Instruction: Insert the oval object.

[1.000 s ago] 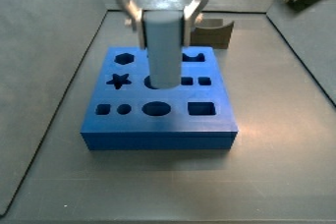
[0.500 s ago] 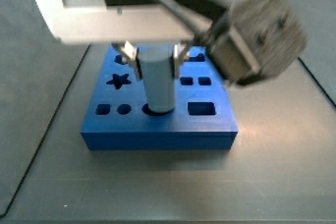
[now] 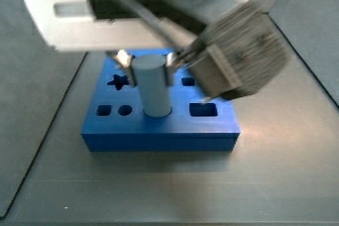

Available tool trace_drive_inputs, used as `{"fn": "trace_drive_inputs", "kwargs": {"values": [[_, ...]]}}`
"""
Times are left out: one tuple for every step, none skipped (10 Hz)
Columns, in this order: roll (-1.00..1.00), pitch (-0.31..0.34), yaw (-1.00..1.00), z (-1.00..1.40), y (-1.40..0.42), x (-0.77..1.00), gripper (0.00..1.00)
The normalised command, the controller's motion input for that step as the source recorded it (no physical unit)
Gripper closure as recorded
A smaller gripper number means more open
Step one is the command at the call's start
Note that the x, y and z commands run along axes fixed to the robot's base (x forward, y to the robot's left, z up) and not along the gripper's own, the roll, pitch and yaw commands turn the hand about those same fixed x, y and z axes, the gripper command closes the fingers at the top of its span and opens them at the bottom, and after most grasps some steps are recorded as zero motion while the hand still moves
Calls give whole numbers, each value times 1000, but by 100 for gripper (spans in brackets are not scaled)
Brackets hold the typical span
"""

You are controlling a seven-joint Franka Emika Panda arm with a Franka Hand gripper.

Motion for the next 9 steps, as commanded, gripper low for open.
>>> {"fn": "trace_drive_inputs", "kwargs": {"values": [[-156,-169,0,-449,0,-34,100],[-21,-140,0,-617,46,37,100],[80,-36,-6,-586,89,137,100],[127,-4,0,-509,123,169,100],[150,0,0,-483,117,209,100],[97,0,0,-420,209,206,100],[-17,-14,-63,-260,63,80,100],[-117,-57,-71,-194,94,83,100],[-26,0,-37,-49,14,89,100]]}}
